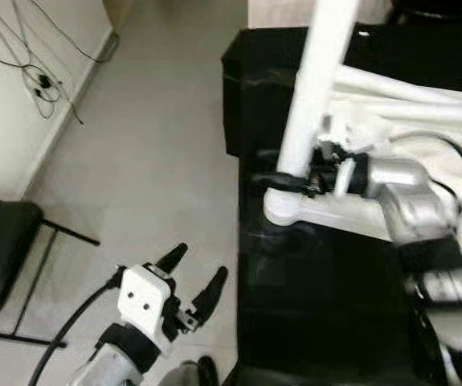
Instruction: Building children table
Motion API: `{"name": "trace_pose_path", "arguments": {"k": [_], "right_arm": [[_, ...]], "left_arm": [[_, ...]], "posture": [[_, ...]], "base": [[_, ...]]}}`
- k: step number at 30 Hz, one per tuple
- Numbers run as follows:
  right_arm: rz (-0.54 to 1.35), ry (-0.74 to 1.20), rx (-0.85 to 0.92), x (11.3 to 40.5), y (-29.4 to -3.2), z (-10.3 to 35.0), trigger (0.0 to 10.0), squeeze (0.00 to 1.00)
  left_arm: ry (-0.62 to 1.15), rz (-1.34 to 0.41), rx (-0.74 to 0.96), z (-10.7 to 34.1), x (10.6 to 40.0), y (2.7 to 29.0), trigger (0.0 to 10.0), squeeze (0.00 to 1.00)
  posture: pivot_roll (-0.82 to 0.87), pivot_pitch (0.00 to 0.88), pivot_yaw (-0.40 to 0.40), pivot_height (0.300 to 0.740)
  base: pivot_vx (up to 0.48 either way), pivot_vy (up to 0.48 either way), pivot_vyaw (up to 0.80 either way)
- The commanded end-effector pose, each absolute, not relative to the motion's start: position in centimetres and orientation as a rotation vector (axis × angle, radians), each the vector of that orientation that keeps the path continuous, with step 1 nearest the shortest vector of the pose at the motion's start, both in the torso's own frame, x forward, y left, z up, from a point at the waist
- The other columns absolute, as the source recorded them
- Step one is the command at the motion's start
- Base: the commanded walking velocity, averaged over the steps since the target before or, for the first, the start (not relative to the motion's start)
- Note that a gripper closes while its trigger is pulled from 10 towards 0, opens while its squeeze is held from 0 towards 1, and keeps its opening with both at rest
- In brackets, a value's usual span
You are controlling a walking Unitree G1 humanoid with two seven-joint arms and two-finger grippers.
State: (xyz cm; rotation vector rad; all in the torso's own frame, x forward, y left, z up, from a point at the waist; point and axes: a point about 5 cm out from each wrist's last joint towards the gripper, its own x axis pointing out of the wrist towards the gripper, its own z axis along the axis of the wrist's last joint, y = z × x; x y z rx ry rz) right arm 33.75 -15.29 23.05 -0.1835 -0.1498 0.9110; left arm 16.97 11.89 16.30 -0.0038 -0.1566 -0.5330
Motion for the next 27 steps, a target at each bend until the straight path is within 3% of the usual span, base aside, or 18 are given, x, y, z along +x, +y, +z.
{"name": "trace_pose_path", "arguments": {"k": [1,2,4,7,12,13,15,16,18,19,21,25,27], "right_arm": [[0.266,0.018,-0.099,32.3,-16.6,18.8,0.0,0.00],[0.266,0.018,-0.099,32.3,-16.6,18.8,0.0,0.00],[0.186,0.193,-0.066,27.3,-15.4,14.9,0.0,0.00],[0.319,0.177,-0.112,26.7,-14.2,14.7,0.0,0.00],[0.321,0.124,-0.133,28.6,-14.1,15.9,0.0,0.00],[0.327,0.110,-0.134,29.0,-13.9,16.4,3.2,0.00],[0.327,0.110,-0.134,29.0,-13.9,16.4,3.2,0.00],[0.355,0.066,-0.118,29.5,-13.4,17.5,10.0,0.30],[0.366,0.044,-0.106,29.6,-13.3,18.1,10.0,0.30],[0.403,0.025,-0.080,29.6,-12.9,18.7,10.0,1.00],[0.434,0.010,-0.065,29.6,-12.7,19.3,10.0,1.00],[0.829,-0.080,-0.043,29.8,-11.5,21.9,10.0,1.00],[0.871,-0.083,-0.043,29.7,-11.5,22.1,10.0,1.00]], "left_arm": [[-0.163,-0.546,-0.006,16.4,16.8,11.9,10.0,0.00],[-0.163,-0.546,-0.006,16.4,16.8,11.9,10.0,0.00],[-0.161,-0.545,-0.004,16.4,16.8,12.0,10.0,0.00],[-0.162,-0.547,-0.003,16.4,17.0,12.0,10.0,0.00],[-0.162,-0.552,0.000,16.3,17.2,12.0,10.0,0.00],[-0.162,-0.551,0.001,16.3,17.2,12.0,10.0,0.00],[-0.162,-0.551,0.001,16.3,17.2,12.0,10.0,0.00],[-0.163,-0.546,0.003,16.3,17.3,12.1,10.0,0.00],[-0.164,-0.544,0.004,16.3,17.4,12.1,10.0,0.00],[-0.164,-0.544,0.003,16.3,17.4,12.1,10.0,0.00],[-0.164,-0.546,0.002,16.3,17.5,12.1,10.0,0.00],[-0.165,-0.552,-0.003,16.2,17.6,12.0,10.0,0.00],[-0.166,-0.552,-0.003,16.2,17.7,11.9,10.0,0.00]], "posture": [[0.01,0.248,0.011,0.740],[0.01,0.248,0.011,0.740],[-0.01,0.259,0.025,0.740],[-0.01,0.240,0.028,0.740],[0.00,0.232,0.027,0.740],[0.00,0.234,0.027,0.740],[0.00,0.234,0.027,0.740],[0.00,0.232,0.032,0.740],[0.00,0.232,0.032,0.740],[-0.01,0.231,0.033,0.740],[-0.01,0.231,0.033,0.740],[-0.02,0.225,0.031,0.740],[-0.02,0.225,0.031,0.740]], "base": [[0.000,0.000,0.00],[0.000,0.000,0.00],[0.000,0.000,0.00],[0.000,0.000,0.00],[0.000,0.000,0.00],[0.000,0.000,0.00],[0.000,0.000,0.00],[0.000,0.000,0.00],[0.000,0.000,0.00],[0.000,0.000,0.00],[0.000,0.000,0.00],[0.000,0.000,0.00],[0.000,0.000,0.00]]}}
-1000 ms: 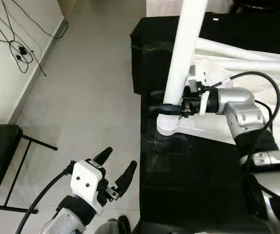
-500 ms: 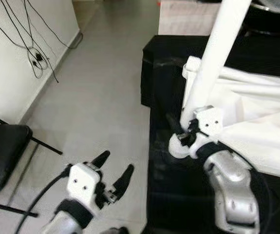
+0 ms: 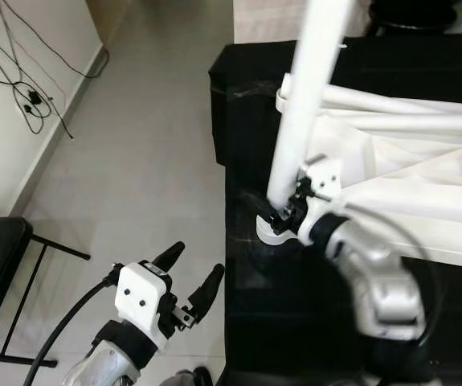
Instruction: Building children table
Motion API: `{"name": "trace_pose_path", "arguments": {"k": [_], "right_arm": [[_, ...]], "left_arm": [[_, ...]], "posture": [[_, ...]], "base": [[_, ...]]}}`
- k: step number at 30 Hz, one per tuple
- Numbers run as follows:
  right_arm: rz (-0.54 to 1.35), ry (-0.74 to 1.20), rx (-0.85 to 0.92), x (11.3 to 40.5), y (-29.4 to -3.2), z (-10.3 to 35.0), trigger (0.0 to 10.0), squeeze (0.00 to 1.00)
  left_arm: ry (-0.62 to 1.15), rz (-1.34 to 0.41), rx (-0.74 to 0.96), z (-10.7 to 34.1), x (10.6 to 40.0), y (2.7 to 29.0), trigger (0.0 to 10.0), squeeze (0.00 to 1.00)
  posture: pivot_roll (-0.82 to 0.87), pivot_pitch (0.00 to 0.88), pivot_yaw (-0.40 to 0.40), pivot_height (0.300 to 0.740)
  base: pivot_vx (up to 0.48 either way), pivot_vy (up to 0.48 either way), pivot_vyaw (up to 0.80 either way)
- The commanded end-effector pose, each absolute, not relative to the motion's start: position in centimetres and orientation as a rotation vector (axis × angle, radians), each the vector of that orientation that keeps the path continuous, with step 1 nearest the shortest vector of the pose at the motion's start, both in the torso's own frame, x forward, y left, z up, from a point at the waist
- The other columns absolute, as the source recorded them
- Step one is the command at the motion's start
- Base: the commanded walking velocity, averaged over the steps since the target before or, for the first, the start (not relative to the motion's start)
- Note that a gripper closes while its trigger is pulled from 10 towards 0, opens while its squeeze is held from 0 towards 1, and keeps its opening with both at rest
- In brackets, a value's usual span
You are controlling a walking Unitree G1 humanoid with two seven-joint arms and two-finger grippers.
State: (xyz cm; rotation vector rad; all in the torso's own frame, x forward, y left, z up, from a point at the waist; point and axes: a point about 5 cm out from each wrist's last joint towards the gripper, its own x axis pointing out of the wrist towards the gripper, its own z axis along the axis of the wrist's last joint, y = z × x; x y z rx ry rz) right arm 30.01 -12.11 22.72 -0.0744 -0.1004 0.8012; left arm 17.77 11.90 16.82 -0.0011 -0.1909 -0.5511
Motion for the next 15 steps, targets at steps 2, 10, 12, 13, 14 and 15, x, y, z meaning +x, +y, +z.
{"name": "trace_pose_path", "arguments": {"k": [2,10,12,13,14,15], "right_arm": [[1.004,-0.102,-0.063,29.8,-11.4,22.5,10.0,1.00],[1.239,-0.099,-0.145,32.1,-11.9,23.3,10.0,0.00],[1.239,-0.099,-0.145,32.1,-11.9,23.3,10.0,0.00],[1.250,-0.095,-0.145,32.2,-11.9,23.3,10.0,0.00],[1.286,-0.087,-0.142,32.6,-12.1,23.5,10.0,0.00],[1.286,-0.087,-0.142,32.6,-12.1,23.5,10.0,0.00]], "left_arm": [[-0.167,-0.552,-0.004,16.2,17.8,11.9,10.0,0.00],[-0.169,-0.547,-0.005,16.0,17.9,11.8,10.0,0.00],[-0.169,-0.547,-0.005,16.0,17.9,11.8,10.0,0.00],[-0.169,-0.547,-0.005,16.0,17.9,11.7,10.0,0.00],[-0.170,-0.546,-0.005,16.0,17.9,11.7,10.0,0.00],[-0.170,-0.546,-0.005,16.0,17.9,11.7,10.0,0.00]], "posture": [[-0.02,0.220,0.030,0.740],[0.00,0.209,0.020,0.740],[0.00,0.209,0.020,0.740],[0.00,0.209,0.020,0.740],[0.00,0.208,0.019,0.740],[0.00,0.208,0.019,0.740]], "base": [[0.000,0.000,0.00],[0.000,0.000,0.00],[0.000,0.000,0.00],[0.000,0.000,0.00],[0.000,0.000,0.00],[0.000,0.000,0.00]]}}
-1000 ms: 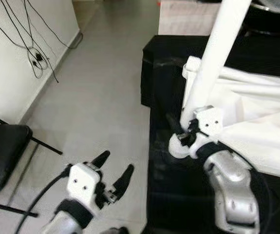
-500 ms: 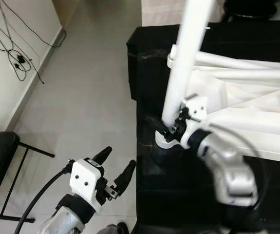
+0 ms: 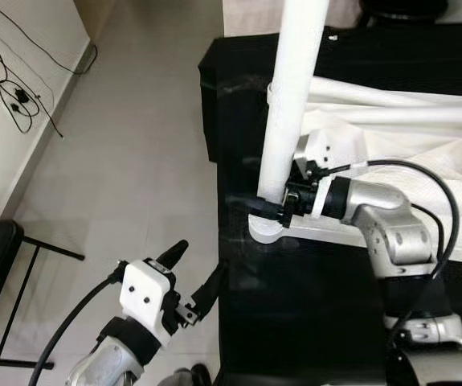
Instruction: Building children table
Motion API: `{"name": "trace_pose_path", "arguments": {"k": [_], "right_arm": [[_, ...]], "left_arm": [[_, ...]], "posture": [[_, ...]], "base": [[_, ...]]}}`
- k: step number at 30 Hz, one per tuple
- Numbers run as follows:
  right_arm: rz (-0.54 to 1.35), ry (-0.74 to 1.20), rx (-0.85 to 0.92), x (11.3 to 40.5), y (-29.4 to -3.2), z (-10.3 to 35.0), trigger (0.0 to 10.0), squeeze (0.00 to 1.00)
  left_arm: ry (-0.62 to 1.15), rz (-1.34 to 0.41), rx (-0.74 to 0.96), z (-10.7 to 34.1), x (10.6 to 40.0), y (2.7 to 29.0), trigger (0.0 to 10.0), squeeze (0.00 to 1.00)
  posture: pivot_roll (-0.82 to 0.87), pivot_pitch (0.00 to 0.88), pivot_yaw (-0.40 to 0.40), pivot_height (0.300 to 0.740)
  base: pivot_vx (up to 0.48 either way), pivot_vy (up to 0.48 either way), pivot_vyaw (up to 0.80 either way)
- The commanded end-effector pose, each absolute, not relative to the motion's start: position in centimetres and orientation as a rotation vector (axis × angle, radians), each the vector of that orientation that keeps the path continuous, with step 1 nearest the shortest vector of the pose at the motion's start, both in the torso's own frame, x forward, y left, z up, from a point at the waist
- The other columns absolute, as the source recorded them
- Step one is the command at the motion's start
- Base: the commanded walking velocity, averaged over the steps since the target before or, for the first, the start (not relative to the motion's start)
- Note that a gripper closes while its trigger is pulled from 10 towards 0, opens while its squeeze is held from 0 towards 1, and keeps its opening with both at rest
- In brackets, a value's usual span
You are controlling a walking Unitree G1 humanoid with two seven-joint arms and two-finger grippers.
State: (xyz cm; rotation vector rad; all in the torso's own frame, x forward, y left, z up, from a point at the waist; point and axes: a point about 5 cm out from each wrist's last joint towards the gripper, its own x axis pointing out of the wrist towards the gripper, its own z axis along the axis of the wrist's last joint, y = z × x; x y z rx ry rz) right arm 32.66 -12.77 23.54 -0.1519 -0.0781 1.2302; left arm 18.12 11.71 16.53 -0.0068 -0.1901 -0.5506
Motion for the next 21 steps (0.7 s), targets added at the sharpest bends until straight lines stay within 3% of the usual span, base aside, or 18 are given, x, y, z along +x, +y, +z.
{"name": "trace_pose_path", "arguments": {"k": [1,5,6,12,21], "right_arm": [[1.326,-0.083,-0.133,32.9,-12.3,23.9,10.0,0.00],[1.407,-0.064,-0.111,33.5,-12.6,24.5,10.0,0.00],[1.436,-0.057,-0.106,33.7,-12.6,24.6,0.0,0.00],[1.467,-0.064,-0.111,34.2,-12.6,24.7,0.0,0.00],[1.292,-0.101,-0.112,32.9,-13.4,23.0,0.0,0.00]], "left_arm": [[-0.170,-0.544,-0.006,16.0,17.9,11.8,10.0,0.00],[-0.170,-0.543,-0.007,16.0,17.9,11.8,10.0,0.00],[-0.170,-0.544,-0.008,16.0,17.9,11.8,10.0,0.00],[-0.171,-0.546,-0.010,16.0,17.9,11.7,10.0,0.00],[-0.170,-0.550,-0.020,15.9,17.8,11.7,10.0,0.00]], "posture": [[0.00,0.209,0.018,0.740],[0.00,0.208,0.018,0.740],[0.00,0.208,0.018,0.740],[0.00,0.206,0.021,0.740],[-0.04,0.212,0.021,0.740]], "base": [[0.000,0.000,0.00],[0.000,0.000,0.00],[0.000,0.000,0.00],[0.000,0.000,0.00],[0.000,0.000,0.00]]}}
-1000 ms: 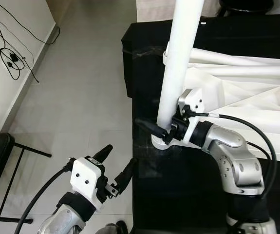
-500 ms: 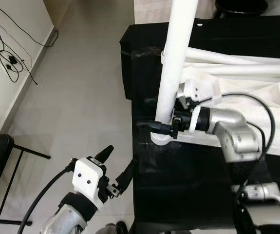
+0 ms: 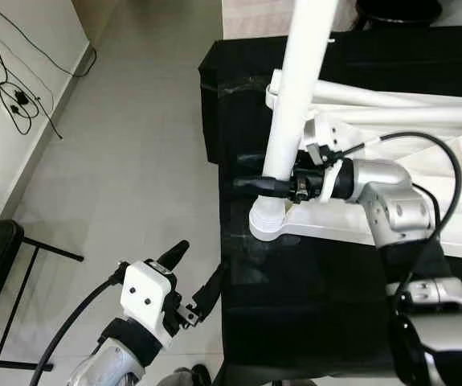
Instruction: Building children table
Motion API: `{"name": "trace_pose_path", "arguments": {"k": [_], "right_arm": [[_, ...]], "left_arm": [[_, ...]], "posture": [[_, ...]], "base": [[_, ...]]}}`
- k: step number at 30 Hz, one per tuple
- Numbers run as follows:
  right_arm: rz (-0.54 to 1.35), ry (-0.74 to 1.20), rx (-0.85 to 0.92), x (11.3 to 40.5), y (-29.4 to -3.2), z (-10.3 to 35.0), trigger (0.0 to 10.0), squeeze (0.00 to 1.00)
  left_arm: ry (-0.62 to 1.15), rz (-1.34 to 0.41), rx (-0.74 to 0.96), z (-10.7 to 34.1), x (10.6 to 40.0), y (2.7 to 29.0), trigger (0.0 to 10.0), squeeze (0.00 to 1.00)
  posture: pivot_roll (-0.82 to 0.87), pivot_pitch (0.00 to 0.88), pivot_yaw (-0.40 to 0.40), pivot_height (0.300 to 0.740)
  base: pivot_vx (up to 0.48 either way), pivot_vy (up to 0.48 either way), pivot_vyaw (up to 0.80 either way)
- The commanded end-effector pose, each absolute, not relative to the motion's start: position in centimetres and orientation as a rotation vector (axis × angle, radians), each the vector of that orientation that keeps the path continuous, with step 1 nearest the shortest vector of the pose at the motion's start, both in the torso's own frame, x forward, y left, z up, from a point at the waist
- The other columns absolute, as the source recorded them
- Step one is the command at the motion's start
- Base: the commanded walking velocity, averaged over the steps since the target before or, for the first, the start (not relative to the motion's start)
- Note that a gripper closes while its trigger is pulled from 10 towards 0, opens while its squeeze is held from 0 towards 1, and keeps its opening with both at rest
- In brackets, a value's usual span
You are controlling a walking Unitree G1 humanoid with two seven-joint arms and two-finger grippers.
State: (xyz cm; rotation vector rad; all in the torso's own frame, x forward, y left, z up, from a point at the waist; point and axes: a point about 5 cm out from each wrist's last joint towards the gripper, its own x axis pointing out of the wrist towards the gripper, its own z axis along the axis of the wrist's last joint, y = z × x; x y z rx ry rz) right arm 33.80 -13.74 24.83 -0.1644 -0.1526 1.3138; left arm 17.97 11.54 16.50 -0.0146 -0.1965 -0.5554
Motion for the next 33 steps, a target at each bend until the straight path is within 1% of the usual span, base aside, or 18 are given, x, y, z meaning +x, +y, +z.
{"name": "trace_pose_path", "arguments": {"k": [1,6,7,8,9,10,11,12,13,14,21,22,26,27,28,30,32,33], "right_arm": [[1.273,-0.103,-0.102,32.5,-13.4,22.8,0.0,0.00],[1.189,-0.069,-0.100,31.2,-13.6,21.8,0.0,0.00],[0.696,-0.095,-0.076,31.7,-14.2,20.8,0.0,0.00],[0.696,-0.095,-0.076,31.7,-14.2,20.8,0.0,0.00],[0.309,-0.097,-0.050,31.4,-15.5,20.0,0.0,0.00],[0.309,-0.097,-0.050,31.4,-15.5,20.0,0.0,0.00],[0.233,-0.096,-0.118,29.3,-15.1,18.8,0.0,0.00],[0.218,-0.056,-0.123,28.2,-14.6,17.7,0.0,0.00],[0.218,-0.056,-0.123,28.2,-14.6,17.7,0.0,0.00],[0.297,-0.027,-0.125,27.6,-13.7,17.0,0.0,0.00],[0.363,-0.023,-0.117,28.5,-12.8,17.4,0.0,0.00],[0.381,-0.039,-0.129,28.8,-12.4,17.9,10.0,0.00],[0.417,-0.057,-0.130,29.2,-11.9,18.7,10.0,0.00],[0.487,-0.098,-0.104,29.5,-11.3,19.8,10.0,0.81],[0.582,-0.110,-0.072,29.6,-10.8,20.3,10.0,1.00],[0.703,-0.145,-0.043,29.9,-10.4,21.2,10.0,1.00],[0.703,-0.145,-0.043,29.9,-10.4,21.2,10.0,1.00],[0.758,-0.146,-0.025,29.9,-10.3,21.4,10.0,1.00]], "left_arm": [[-0.170,-0.550,-0.021,15.9,17.8,11.7,10.0,0.00],[-0.171,-0.551,-0.027,16.0,17.8,11.7,10.0,0.00],[-0.171,-0.551,-0.028,15.9,17.8,11.8,10.0,0.00],[-0.171,-0.551,-0.028,15.9,17.8,11.8,10.0,0.00],[-0.171,-0.551,-0.029,15.9,17.8,11.8,10.0,0.00],[-0.171,-0.551,-0.029,15.9,17.8,11.8,10.0,0.00],[-0.170,-0.552,-0.031,15.9,17.9,11.8,10.0,0.00],[-0.170,-0.554,-0.030,15.9,17.9,11.8,10.0,0.00],[-0.170,-0.554,-0.030,15.9,17.9,11.8,10.0,0.00],[-0.169,-0.555,-0.029,15.8,18.0,11.8,10.0,0.00],[-0.166,-0.554,-0.026,15.7,18.2,12.0,10.0,0.00],[-0.167,-0.552,-0.026,15.7,18.3,12.1,10.0,0.00],[-0.168,-0.550,-0.026,15.6,18.4,12.1,10.0,0.00],[-0.168,-0.552,-0.027,15.6,18.5,12.0,10.0,0.00],[-0.168,-0.553,-0.028,15.6,18.5,12.0,10.0,0.00],[-0.169,-0.555,-0.029,15.6,18.5,12.0,10.0,0.00],[-0.169,-0.555,-0.029,15.6,18.5,12.0,10.0,0.00],[-0.169,-0.555,-0.030,15.6,18.6,12.0,10.0,0.00]], "posture": [[-0.04,0.212,0.021,0.740],[-0.05,0.220,0.020,0.740],[-0.06,0.218,0.013,0.740],[-0.06,0.218,0.013,0.740],[-0.07,0.218,0.012,0.740],[-0.07,0.218,0.012,0.740],[-0.06,0.217,0.019,0.740],[-0.07,0.202,0.028,0.740],[-0.07,0.202,0.028,0.740],[-0.06,0.199,0.028,0.740],[-0.06,0.192,0.033,0.740],[-0.06,0.188,0.034,0.740],[-0.06,0.186,0.036,0.740],[-0.06,0.184,0.036,0.740],[-0.05,0.184,0.035,0.740],[-0.05,0.183,0.036,0.740],[-0.05,0.183,0.036,0.740],[-0.05,0.183,0.036,0.740]], "base": [[0.000,0.000,0.00],[0.000,0.000,0.00],[0.000,0.000,0.00],[0.000,0.000,0.00],[0.000,0.000,0.00],[0.000,0.000,0.00],[0.000,0.000,0.00],[0.000,0.000,0.00],[0.000,0.000,0.00],[0.000,0.000,0.00],[0.000,0.000,0.00],[0.000,0.000,0.00],[0.000,0.000,0.00],[0.000,0.000,0.00],[0.000,0.000,0.00],[0.000,0.000,0.00],[0.000,0.000,0.00],[0.000,0.000,0.00]]}}
